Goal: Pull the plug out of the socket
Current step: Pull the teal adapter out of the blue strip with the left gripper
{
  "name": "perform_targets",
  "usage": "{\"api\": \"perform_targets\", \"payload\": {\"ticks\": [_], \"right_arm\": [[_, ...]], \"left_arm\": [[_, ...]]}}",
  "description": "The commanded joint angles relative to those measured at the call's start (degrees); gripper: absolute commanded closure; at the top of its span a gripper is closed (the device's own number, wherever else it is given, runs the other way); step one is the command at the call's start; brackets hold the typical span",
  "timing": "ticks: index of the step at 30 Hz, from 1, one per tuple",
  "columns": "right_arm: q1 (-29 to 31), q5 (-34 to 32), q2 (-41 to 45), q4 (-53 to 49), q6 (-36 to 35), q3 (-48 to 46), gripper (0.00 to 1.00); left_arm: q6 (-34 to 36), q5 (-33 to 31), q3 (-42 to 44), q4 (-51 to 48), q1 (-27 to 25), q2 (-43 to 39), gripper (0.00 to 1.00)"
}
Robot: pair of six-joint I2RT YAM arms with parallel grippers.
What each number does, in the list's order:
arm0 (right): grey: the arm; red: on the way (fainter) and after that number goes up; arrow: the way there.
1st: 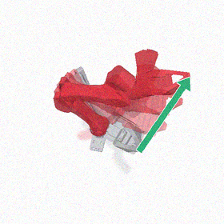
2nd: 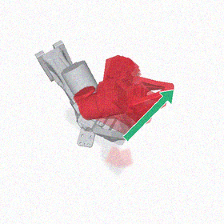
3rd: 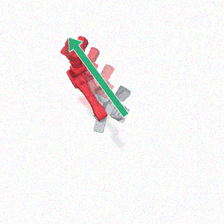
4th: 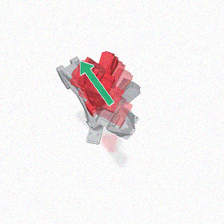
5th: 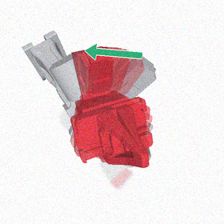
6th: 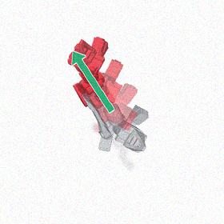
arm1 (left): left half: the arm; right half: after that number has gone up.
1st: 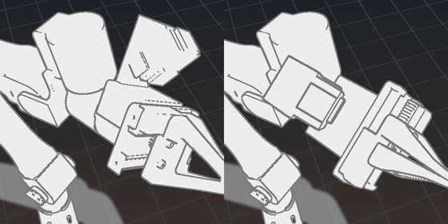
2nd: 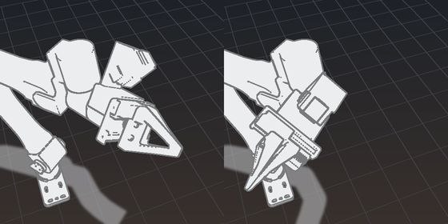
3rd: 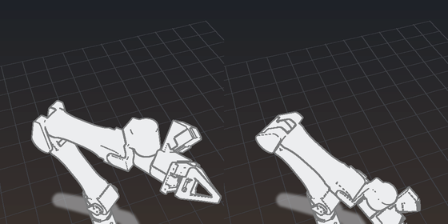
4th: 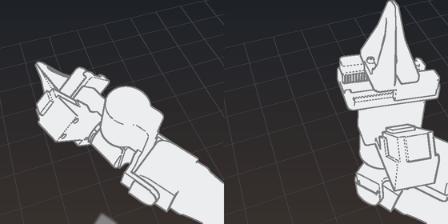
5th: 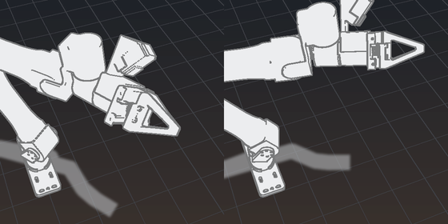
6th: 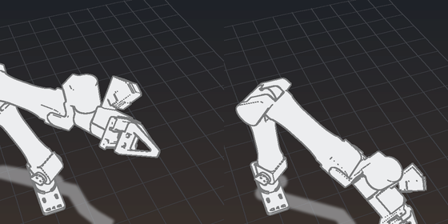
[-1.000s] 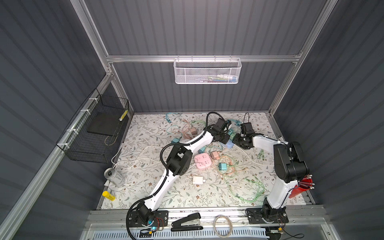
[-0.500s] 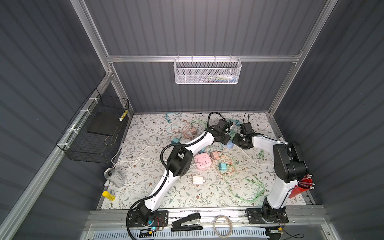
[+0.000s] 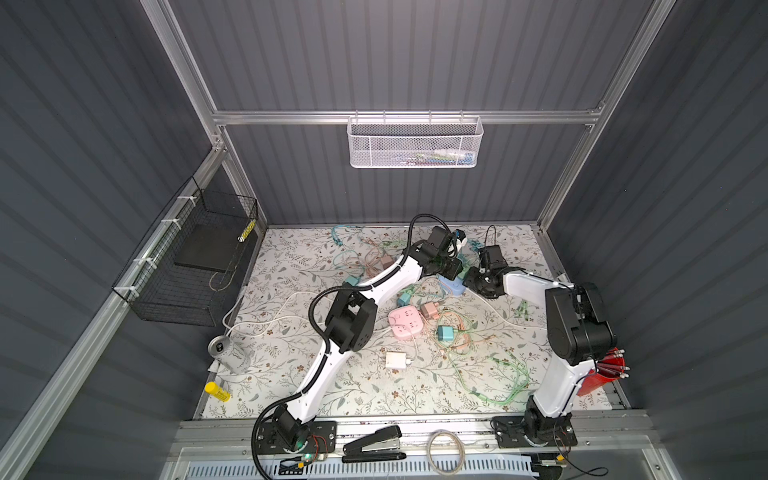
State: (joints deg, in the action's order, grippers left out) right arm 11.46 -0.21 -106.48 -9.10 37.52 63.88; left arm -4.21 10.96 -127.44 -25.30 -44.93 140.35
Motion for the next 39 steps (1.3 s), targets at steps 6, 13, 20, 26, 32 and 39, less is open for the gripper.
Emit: {"api": "perform_targets", "payload": {"ticks": [6,13,20,26,32,39], "right_arm": [[0.66,-0.23,-2.47,-3.38,-0.08,-0.92,0.44],[0.58,-0.08,-2.23,-3.38,-0.69,-0.97,0.44],[0.58,0.01,-2.04,-3.74,-1.04,-0.86,0.44],[0.57,-0.06,-1.95,-3.91,-1.3,-0.68,0.43],[0.49,0.16,-1.62,-3.91,-2.26,-0.69,0.42],[0.14,0.33,-0.43,-4.16,-3.9,-0.51,0.41]], "left_arm": [[-0.03,1.2,5.73,0.56,2.82,-4.59,0.96],[-3.83,7.13,10.02,5.02,6.13,-6.49,0.95],[-10.64,13.29,11.5,9.96,9.07,-5.99,0.94],[-13.46,16.6,10.59,11.08,10.74,-4.24,0.93],[-13.96,16.41,8.35,8.35,10.87,-1.57,0.91],[-14.51,16.67,6.0,5.31,10.91,1.12,0.89]]}}
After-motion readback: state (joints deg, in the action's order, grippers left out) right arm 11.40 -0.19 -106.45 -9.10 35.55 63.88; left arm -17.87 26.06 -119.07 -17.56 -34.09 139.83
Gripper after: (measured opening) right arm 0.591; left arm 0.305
